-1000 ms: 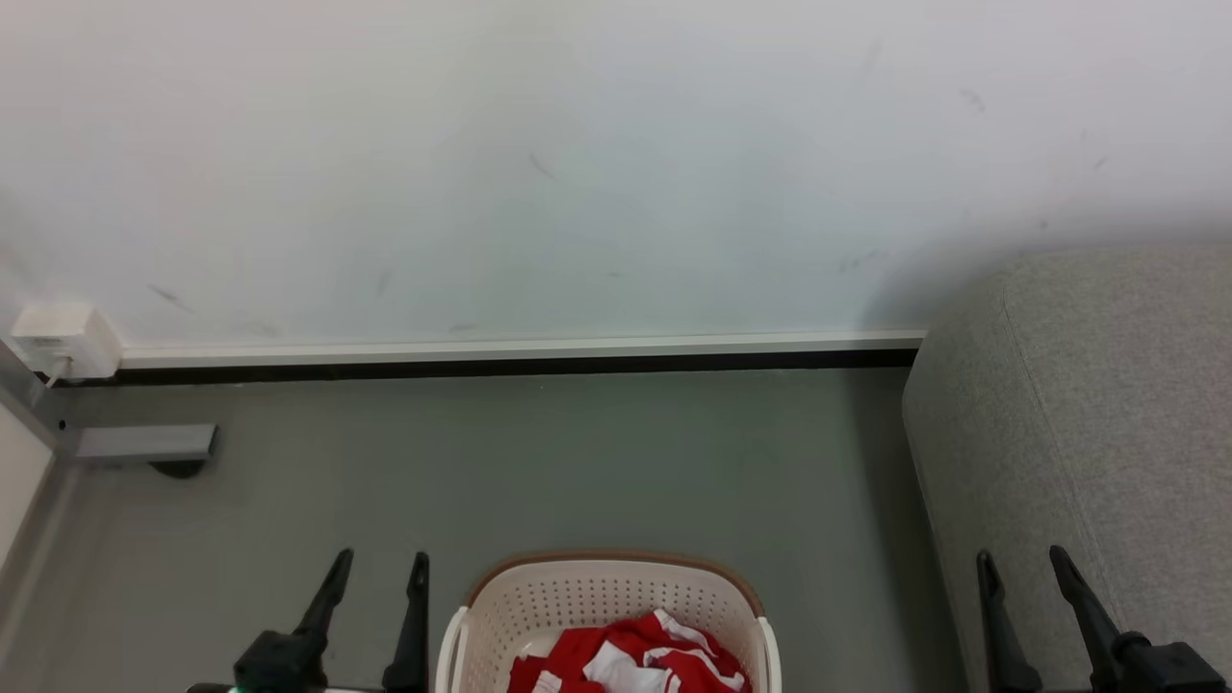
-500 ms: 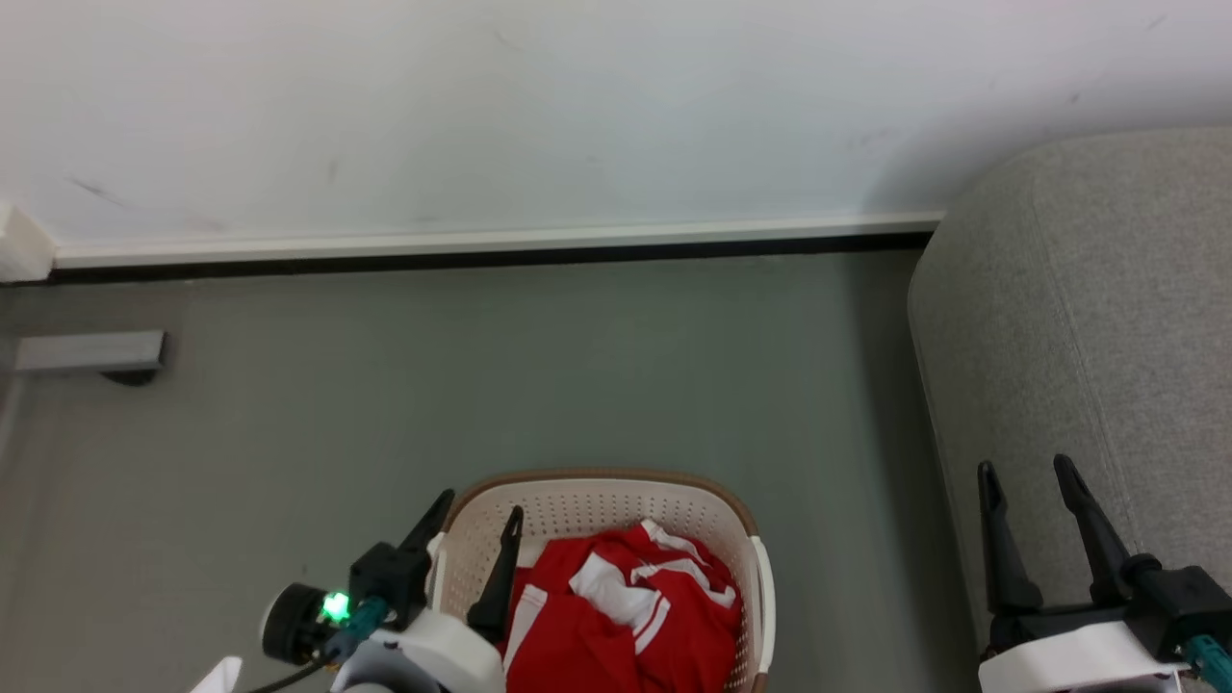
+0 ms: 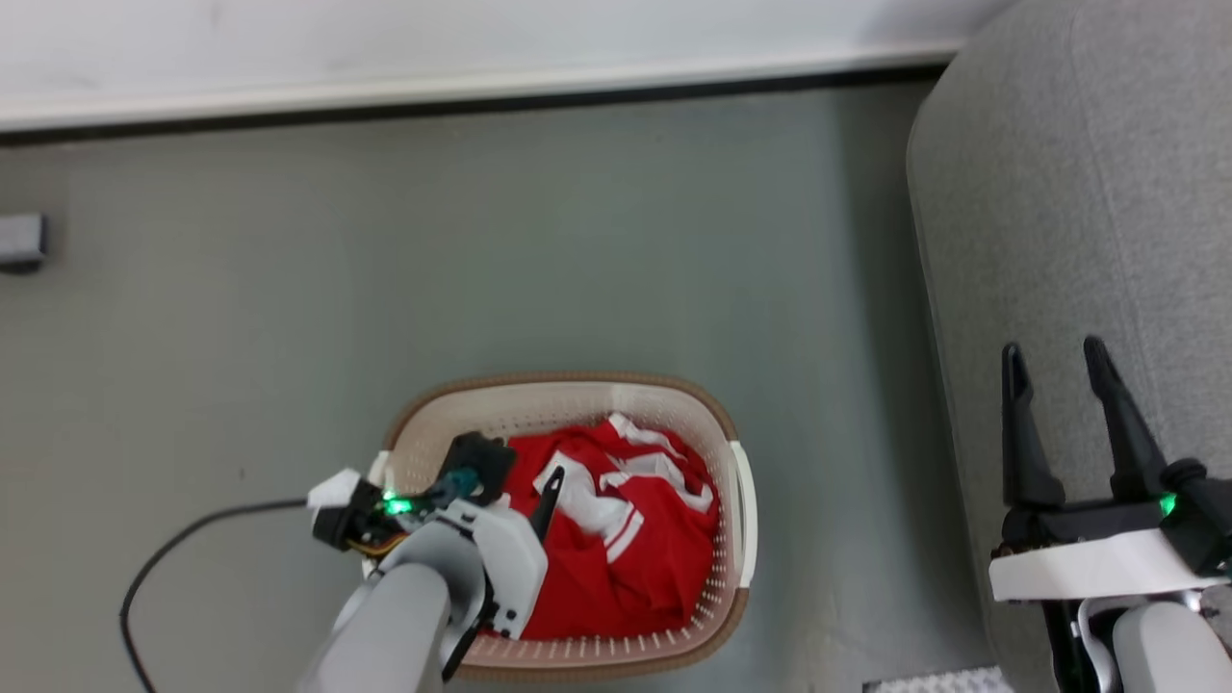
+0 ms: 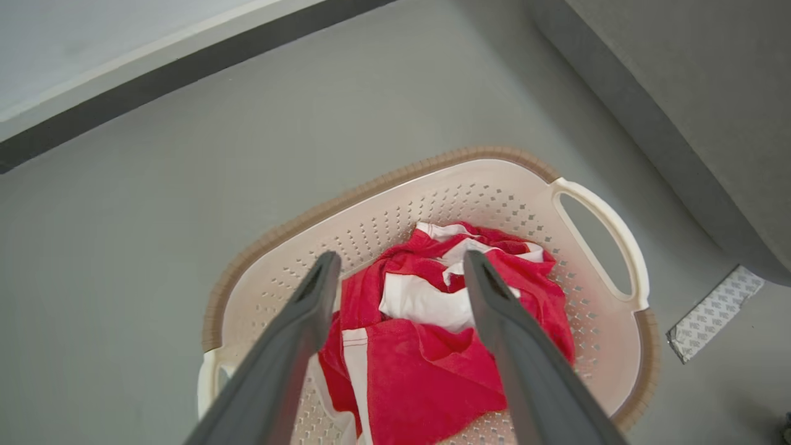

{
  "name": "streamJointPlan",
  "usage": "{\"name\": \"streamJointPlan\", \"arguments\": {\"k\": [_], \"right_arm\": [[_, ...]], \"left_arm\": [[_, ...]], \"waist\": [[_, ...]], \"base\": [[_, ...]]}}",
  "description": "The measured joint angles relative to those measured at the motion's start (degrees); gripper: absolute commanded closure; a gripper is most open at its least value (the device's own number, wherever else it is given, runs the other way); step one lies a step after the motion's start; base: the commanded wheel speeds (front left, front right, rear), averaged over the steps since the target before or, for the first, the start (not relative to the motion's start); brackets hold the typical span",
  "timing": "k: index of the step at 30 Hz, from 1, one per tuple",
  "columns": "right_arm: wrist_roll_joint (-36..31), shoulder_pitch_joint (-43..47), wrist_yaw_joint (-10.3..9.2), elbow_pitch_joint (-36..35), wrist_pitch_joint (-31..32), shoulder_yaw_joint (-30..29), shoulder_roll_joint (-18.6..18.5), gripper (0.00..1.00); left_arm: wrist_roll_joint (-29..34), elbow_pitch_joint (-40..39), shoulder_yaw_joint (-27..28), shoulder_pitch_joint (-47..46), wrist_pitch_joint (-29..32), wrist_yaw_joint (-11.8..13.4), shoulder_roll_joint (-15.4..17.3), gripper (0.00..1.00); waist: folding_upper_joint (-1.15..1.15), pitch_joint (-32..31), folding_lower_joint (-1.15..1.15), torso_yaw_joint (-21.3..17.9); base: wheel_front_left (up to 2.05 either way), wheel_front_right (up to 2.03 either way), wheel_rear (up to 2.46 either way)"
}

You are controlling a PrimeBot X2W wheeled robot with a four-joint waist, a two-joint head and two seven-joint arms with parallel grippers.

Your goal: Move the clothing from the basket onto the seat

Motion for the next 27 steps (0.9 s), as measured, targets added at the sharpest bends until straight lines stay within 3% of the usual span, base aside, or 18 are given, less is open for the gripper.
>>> {"name": "streamJointPlan", "arguments": {"k": [6, 12, 17, 27], "right_arm": [[0.9, -2.8, 0.01, -1.4, 0.0, -0.2, 0.0, 0.00], [2.2, -5.7, 0.00, -2.8, 0.0, 0.2, 0.0, 0.00], [3.4, -7.3, 0.01, -4.1, 0.0, 0.7, 0.0, 0.00], [4.6, -9.5, 0.01, -5.6, 0.0, 0.6, 0.0, 0.00]], "left_arm": [[-1.3, 4.8, -3.6, -5.4, 6.4, 0.5, 0.0, 0.00], [-3.8, 8.9, -5.6, -9.3, 12.1, 2.5, 0.0, 0.00], [-5.7, 12.2, -5.7, -11.9, 13.1, 4.4, 0.0, 0.00], [-6.9, 16.3, -5.8, -16.8, 10.8, 5.4, 0.0, 0.00]], "waist": [[0.00, 5.4, 0.00, -0.9], [0.00, 10.7, 0.00, -2.0], [0.00, 14.7, 0.00, -3.1], [0.00, 22.2, 0.00, -4.8]], "base": [[0.00, 0.00, 0.00], [0.00, 0.00, 0.00], [0.00, 0.00, 0.00], [0.00, 0.00, 0.00]]}}
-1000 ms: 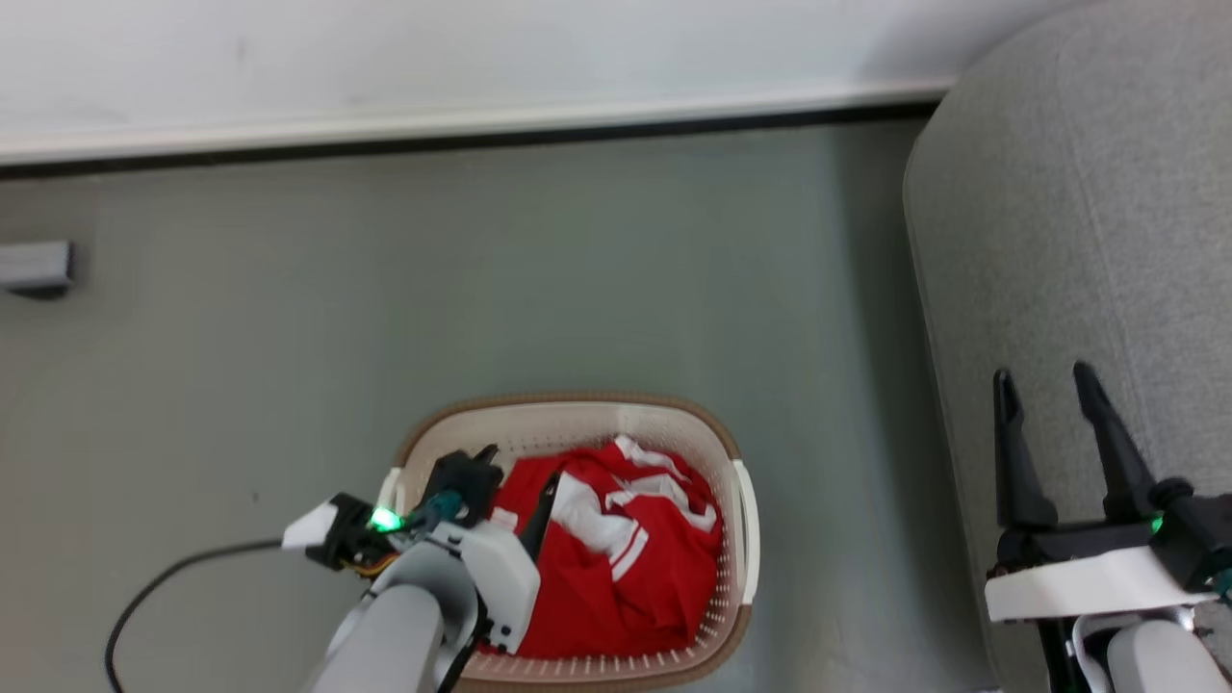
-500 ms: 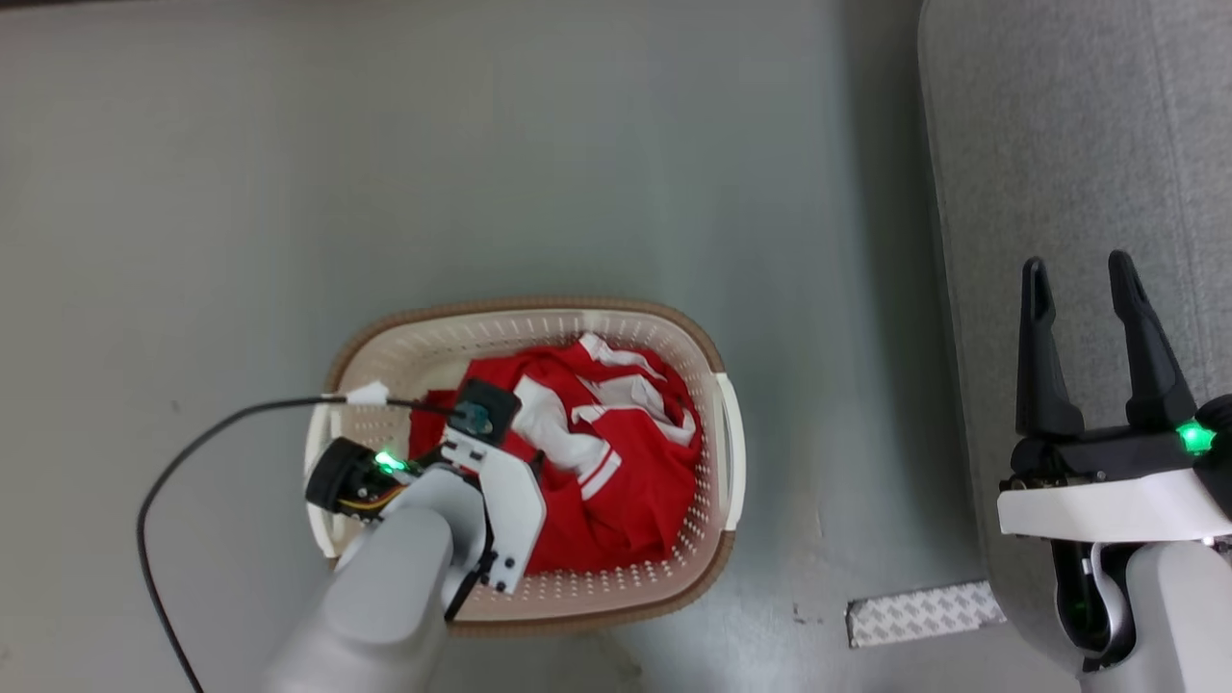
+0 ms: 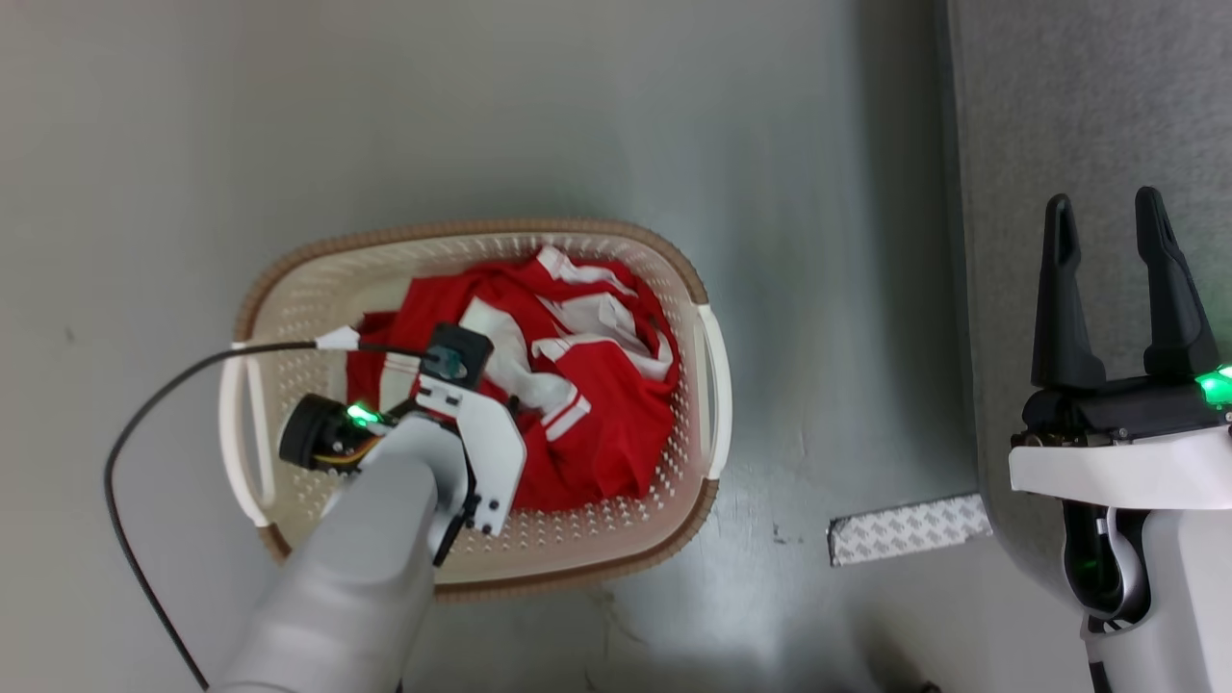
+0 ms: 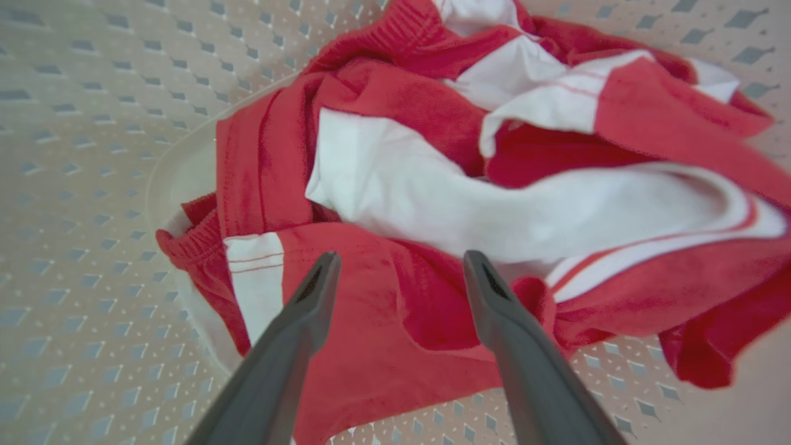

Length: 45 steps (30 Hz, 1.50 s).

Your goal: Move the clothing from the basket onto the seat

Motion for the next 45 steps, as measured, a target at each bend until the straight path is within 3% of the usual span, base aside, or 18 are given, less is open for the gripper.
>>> {"name": "streamJointPlan", "arguments": {"k": [5, 14, 19, 45], "right_arm": [[0.5, -1.1, -0.01, -0.4, 0.0, 0.1, 0.0, 0.00], [1.0, -1.3, -0.01, -0.5, -0.1, 0.5, 0.0, 0.00], [1.4, -1.4, 0.00, 0.1, -0.1, 0.7, 0.0, 0.00], [-0.2, 1.6, 0.19, 1.2, 0.0, 0.8, 0.0, 0.00]], "left_arm": [[-1.0, 0.7, 0.6, -2.3, -2.9, 0.4, 0.0, 0.00], [-5.6, -0.4, -0.5, -4.1, -6.0, -1.9, 0.0, 0.00], [-7.8, -2.2, -3.8, -4.4, -6.3, -3.3, 0.0, 0.00], [-25.4, -9.6, -17.6, -1.6, -3.7, -3.1, 0.0, 0.00]], "waist": [[0.00, 3.0, 0.00, -0.8], [0.00, 4.6, -0.01, -1.5], [0.00, 4.3, -0.01, -1.7], [0.01, 0.6, -0.01, -1.4]], "base": [[0.00, 0.00, 0.00], [0.00, 0.00, 0.00], [0.00, 0.00, 0.00], [0.00, 0.00, 0.00]]}}
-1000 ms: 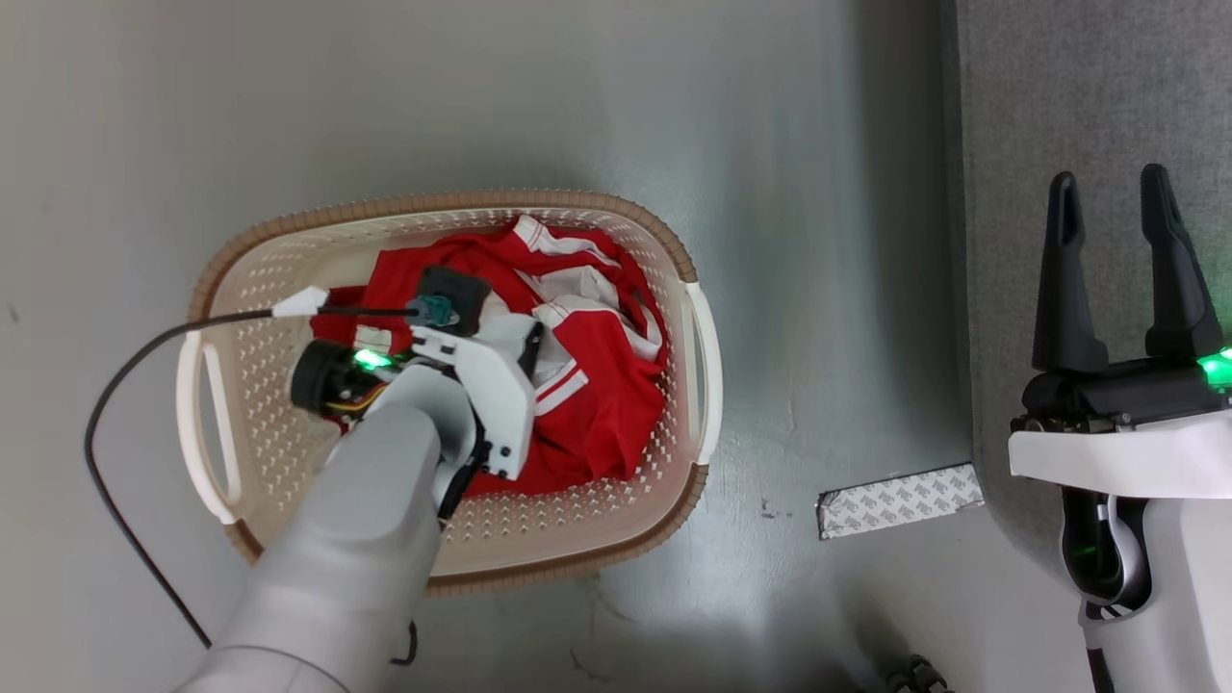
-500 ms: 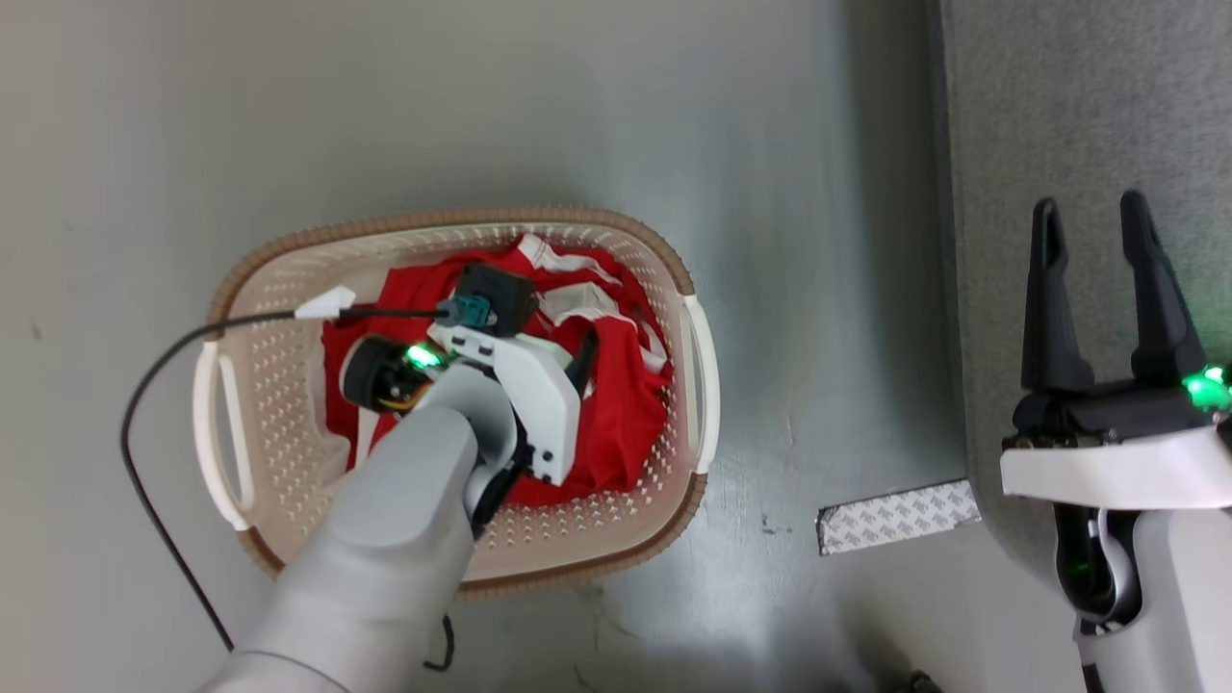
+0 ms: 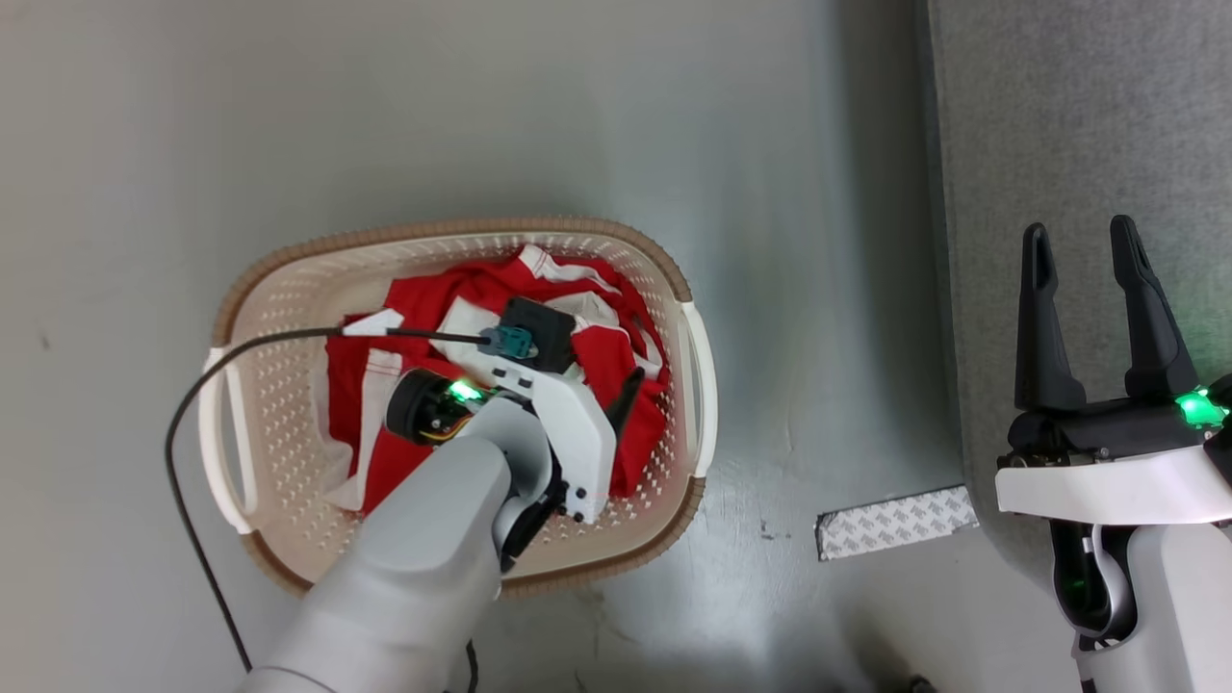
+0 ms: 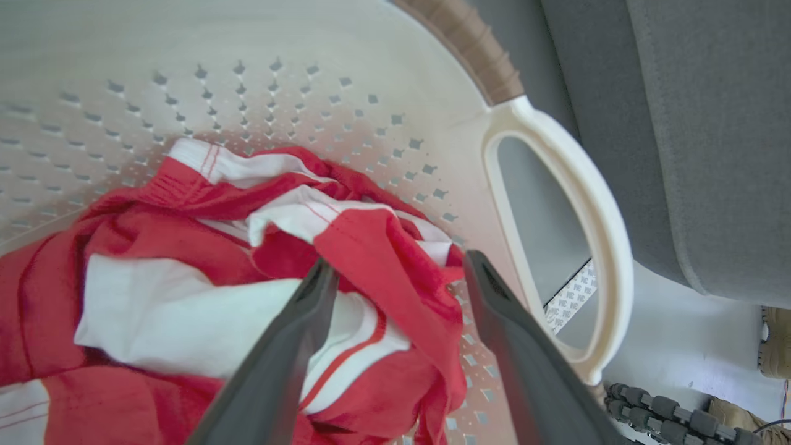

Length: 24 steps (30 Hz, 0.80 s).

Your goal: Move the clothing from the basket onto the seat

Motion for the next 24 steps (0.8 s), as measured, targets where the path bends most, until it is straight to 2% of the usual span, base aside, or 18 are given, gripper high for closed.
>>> {"name": "streamJointPlan", "arguments": {"k": [7, 15, 16, 17, 18, 19, 24], "right_arm": [[0.0, -0.4, -0.03, -1.0, 0.0, -0.1, 0.0, 0.00], [-0.4, -0.6, -0.04, -1.4, -0.1, -0.1, 0.0, 0.00], [-0.4, -0.5, -0.04, -1.2, -0.1, -0.1, 0.0, 0.00], [-0.4, -0.4, -0.03, -1.1, -0.1, 0.0, 0.0, 0.00], [-0.4, -0.4, -0.03, -1.0, -0.1, 0.0, 0.1, 0.00], [-0.4, -0.4, -0.03, -0.9, -0.1, -0.1, 0.1, 0.00], [-0.7, 0.4, 0.02, 0.6, 0.0, -0.1, 0.3, 0.00]], "left_arm": [[-0.8, 1.7, -2.8, -1.2, 0.5, 1.5, 0.0, 0.00], [-2.0, 4.7, -5.8, -2.1, -0.2, 1.6, 0.0, 0.00], [-2.0, 5.3, -6.4, -2.1, -0.5, 1.6, 0.0, 0.18], [-2.0, 5.6, -7.1, -2.2, -0.5, 1.3, 0.1, 0.61], [-2.0, 5.8, -7.5, -2.2, -0.6, 1.0, 0.0, 0.91], [-2.1, 5.9, -7.7, -2.2, -1.2, 1.0, 0.0, 1.00], [-3.4, 6.8, -8.6, -1.7, -4.0, 0.4, 0.0, 1.00]], "waist": [[0.00, 2.5, 0.00, -0.4], [-0.01, 4.3, 0.00, -1.1], [-0.01, 4.1, 0.00, -1.2], [-0.01, 3.9, 0.00, -1.3], [-0.01, 3.8, 0.00, -1.3], [0.00, 3.8, 0.00, -1.2], [0.00, 1.3, 0.00, -0.9]], "base": [[0.00, 0.00, 0.00], [0.00, 0.00, 0.00], [0.00, 0.00, 0.00], [0.00, 0.00, 0.00], [0.00, 0.00, 0.00], [0.00, 0.00, 0.00], [0.00, 0.00, 0.00]]}}
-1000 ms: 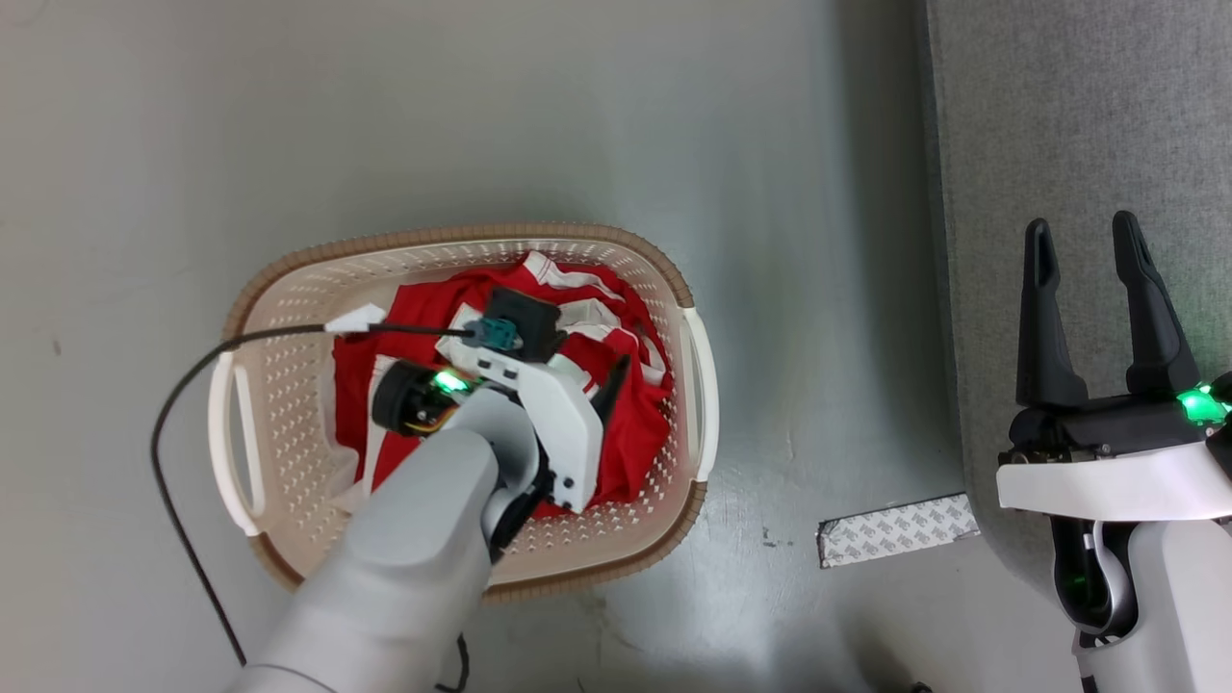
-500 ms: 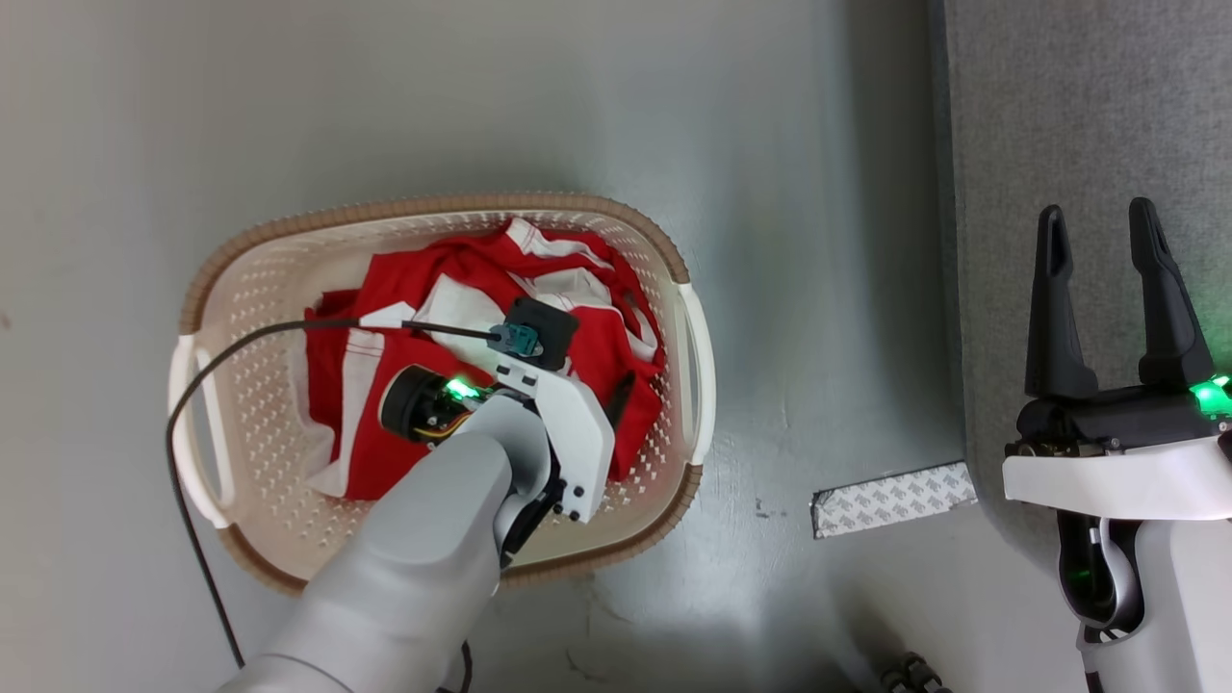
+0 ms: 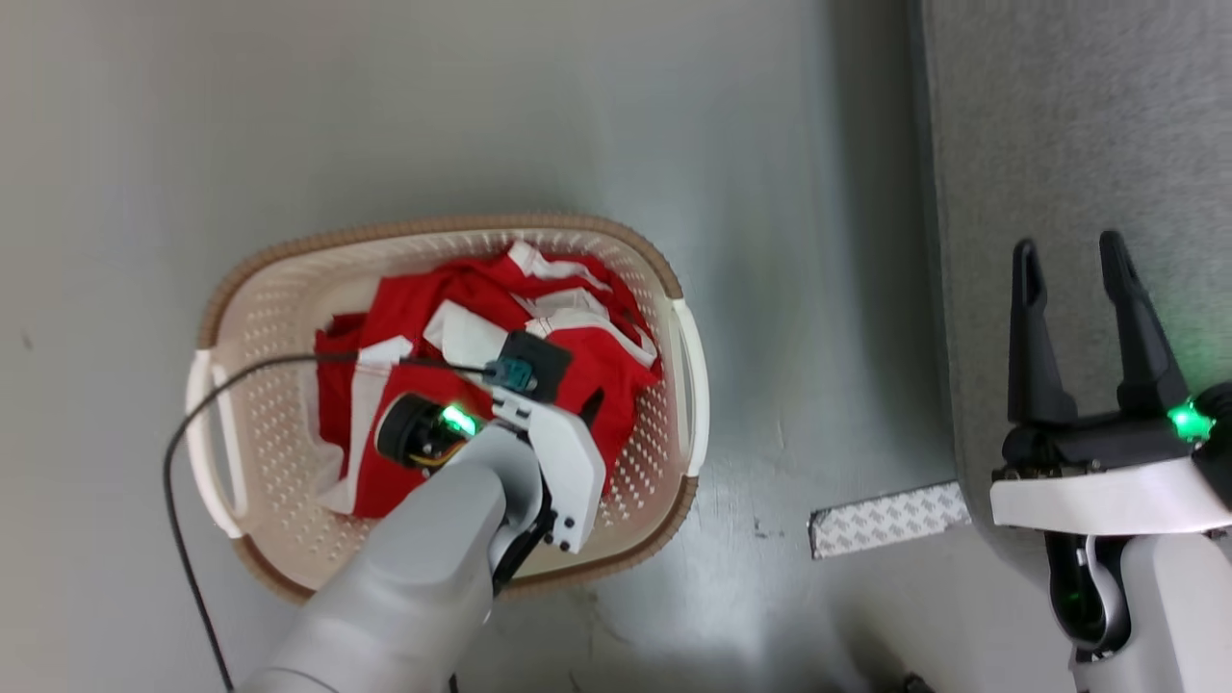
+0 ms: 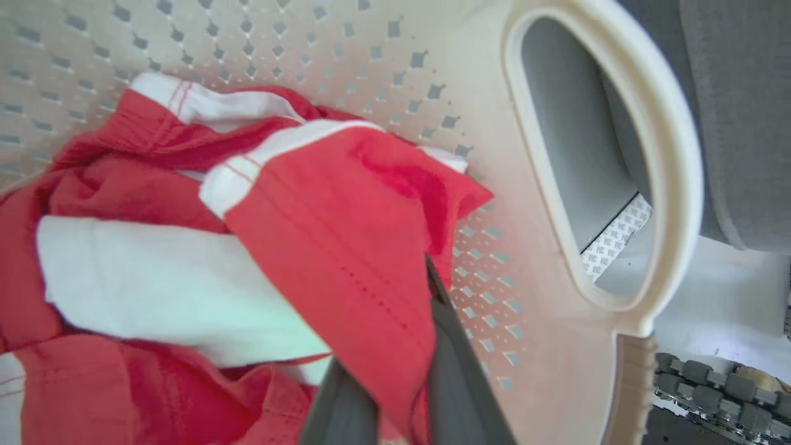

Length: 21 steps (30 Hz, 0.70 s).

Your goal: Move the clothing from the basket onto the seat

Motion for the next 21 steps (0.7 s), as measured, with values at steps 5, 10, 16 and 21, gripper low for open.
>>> {"name": "streamJointPlan", "arguments": {"k": [5, 10, 16, 21], "right_arm": [[-0.2, 0.8, -0.01, 0.7, 0.0, -0.8, -0.3, 0.00], [-1.2, 3.3, -0.01, 1.7, 0.0, -1.5, -0.2, 0.00], [-2.6, 5.5, -0.02, 3.0, 0.0, -2.8, -0.2, 0.00], [-2.8, 8.7, -0.02, 4.2, 0.0, -3.1, -0.2, 0.00]], "left_arm": [[-2.4, 0.5, 0.2, 1.1, -2.8, -0.3, 0.0, 1.00], [-4.4, 0.6, 0.4, 3.8, -6.6, -0.5, 0.0, 1.00], [-5.8, 0.4, 0.2, 5.9, -10.0, 0.0, 0.0, 1.00], [-6.9, 0.0, 0.8, 9.1, -11.9, 0.1, 0.0, 1.00]], "waist": [[0.00, -3.7, 0.00, 0.7], [0.00, -8.9, 0.00, 1.6], [0.00, -15.4, 0.00, 3.1], [0.00, -21.1, 0.00, 4.4]], "base": [[0.00, 0.00, 0.00], [0.00, 0.00, 0.00], [0.00, 0.00, 0.00], [0.00, 0.00, 0.00]]}}
